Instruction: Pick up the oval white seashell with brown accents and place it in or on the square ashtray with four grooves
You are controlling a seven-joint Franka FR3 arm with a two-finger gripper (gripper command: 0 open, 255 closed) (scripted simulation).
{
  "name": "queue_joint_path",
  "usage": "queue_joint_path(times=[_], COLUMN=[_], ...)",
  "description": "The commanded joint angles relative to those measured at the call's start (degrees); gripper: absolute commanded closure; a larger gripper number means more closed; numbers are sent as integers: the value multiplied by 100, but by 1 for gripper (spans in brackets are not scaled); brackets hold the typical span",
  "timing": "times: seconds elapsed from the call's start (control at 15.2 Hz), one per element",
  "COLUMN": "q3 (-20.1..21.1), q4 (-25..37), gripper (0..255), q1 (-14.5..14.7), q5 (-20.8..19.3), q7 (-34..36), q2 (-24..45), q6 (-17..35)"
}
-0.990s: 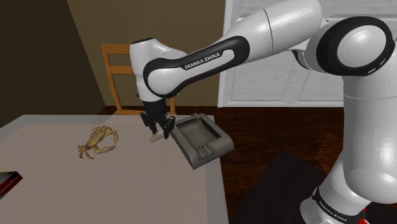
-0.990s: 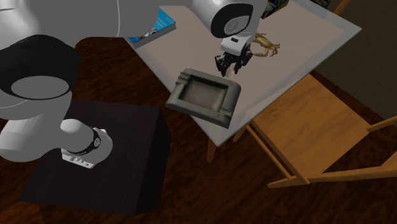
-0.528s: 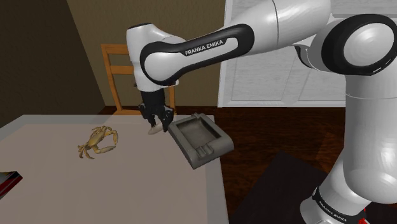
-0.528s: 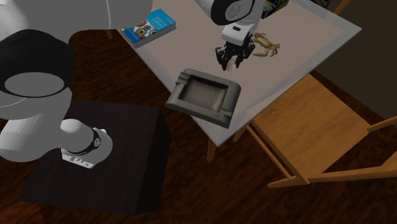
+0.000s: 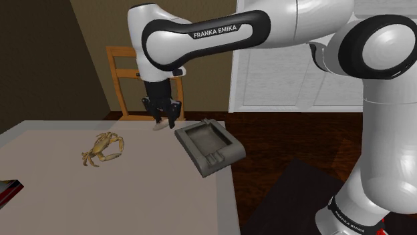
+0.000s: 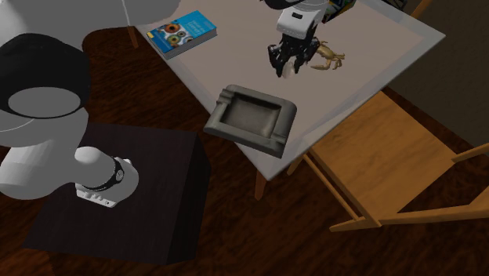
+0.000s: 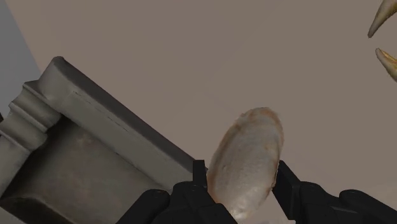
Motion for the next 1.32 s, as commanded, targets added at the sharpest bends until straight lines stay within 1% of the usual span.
queue_joint_path(times=[0.0, 0.26, 0.4, 0.59, 0.73, 0.79, 1.25], q3=[7, 27, -20, -162, -300, -345, -320], q4=[94, -1240, -1809, -2572, -3032, -3145, -3585], gripper=[255, 255, 255, 255, 255, 255, 255], q1=[4, -574, -790, -1023, -1124, -1138, -1120], q5=[14, 537, 804, 1179, 1396, 1446, 1408], q7=[-9, -482, -769, -1235, -1552, -1632, -1601], q2=[-23, -1078, -1579, -2300, -2755, -2868, -2761], q6=[-118, 307, 453, 601, 658, 667, 1203])
